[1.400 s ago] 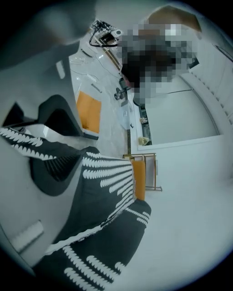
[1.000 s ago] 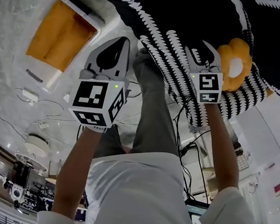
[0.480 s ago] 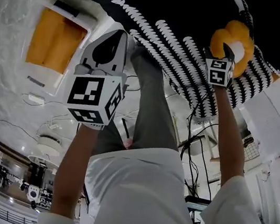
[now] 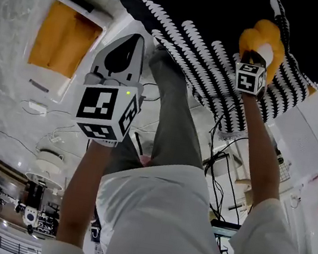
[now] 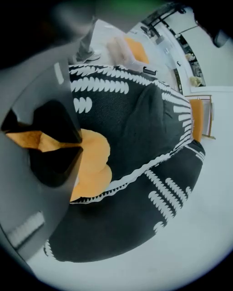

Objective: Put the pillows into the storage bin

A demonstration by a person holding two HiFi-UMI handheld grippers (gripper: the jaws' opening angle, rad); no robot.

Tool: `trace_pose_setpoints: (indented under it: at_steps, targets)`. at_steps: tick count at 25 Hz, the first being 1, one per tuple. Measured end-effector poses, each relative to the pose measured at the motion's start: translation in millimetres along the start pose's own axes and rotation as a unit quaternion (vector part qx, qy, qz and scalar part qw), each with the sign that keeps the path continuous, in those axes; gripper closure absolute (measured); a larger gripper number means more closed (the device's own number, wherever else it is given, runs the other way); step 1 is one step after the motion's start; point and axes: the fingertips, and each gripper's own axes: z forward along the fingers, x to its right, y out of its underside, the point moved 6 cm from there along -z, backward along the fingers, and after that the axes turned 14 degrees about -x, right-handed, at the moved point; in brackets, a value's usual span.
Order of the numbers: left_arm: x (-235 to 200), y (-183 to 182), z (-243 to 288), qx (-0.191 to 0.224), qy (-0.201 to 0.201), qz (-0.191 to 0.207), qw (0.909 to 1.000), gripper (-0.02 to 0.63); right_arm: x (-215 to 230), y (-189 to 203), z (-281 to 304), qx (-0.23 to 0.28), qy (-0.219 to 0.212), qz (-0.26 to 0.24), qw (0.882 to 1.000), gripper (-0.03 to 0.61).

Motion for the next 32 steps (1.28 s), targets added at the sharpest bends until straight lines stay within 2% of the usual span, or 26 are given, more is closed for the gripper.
trace_pose_setpoints:
  at_steps: [5, 11, 14, 18, 21, 24, 29, 32]
  targets:
    - [-13.2, 15.5, -18.6, 0.013, -0.007, -0.025, 0.9996, 0.604, -43.4, -45.0, -42.5, 0.064, -0.045, -0.027, 0.997, 0.545]
    - [-46.4, 42.3, -56.1, 0.039, -0.030, -0.066, 0.9966, 0.604, -130.3, -106.4, -95.9, 0.144, -0.096, -0.098, 0.980, 0.545]
    - [-70.9, 60.8, -79.5, 0.055, -0.045, -0.091, 0.9933, 0.604, -182.1, -130.4, -120.4, 0.172, -0.125, -0.137, 0.967, 0.545]
    - [-109.0, 87.5, -109.1, 0.081, -0.070, -0.140, 0.9844, 0.604, -248.3, -166.5, -150.4, 0.199, -0.160, -0.183, 0.949, 0.545]
    - [-130.7, 110.7, -131.0, 0.091, -0.082, -0.161, 0.9793, 0.604, -293.5, -176.9, -170.9, 0.212, -0.175, -0.210, 0.938, 0.545]
    - [-148.4, 137.8, -152.1, 0.103, -0.097, -0.190, 0.9716, 0.604, -341.8, -189.5, -196.4, 0.234, -0.197, -0.241, 0.921, 0.545]
    - [-177.2, 182.2, -186.0, 0.120, -0.118, -0.228, 0.9590, 0.604, -420.7, -214.5, -231.3, 0.261, -0.214, -0.272, 0.901, 0.545]
    - [-188.0, 202.9, -203.4, 0.128, -0.129, -0.250, 0.9511, 0.604, -469.2, -232.4, -249.5, 0.283, -0.230, -0.297, 0.883, 0.545]
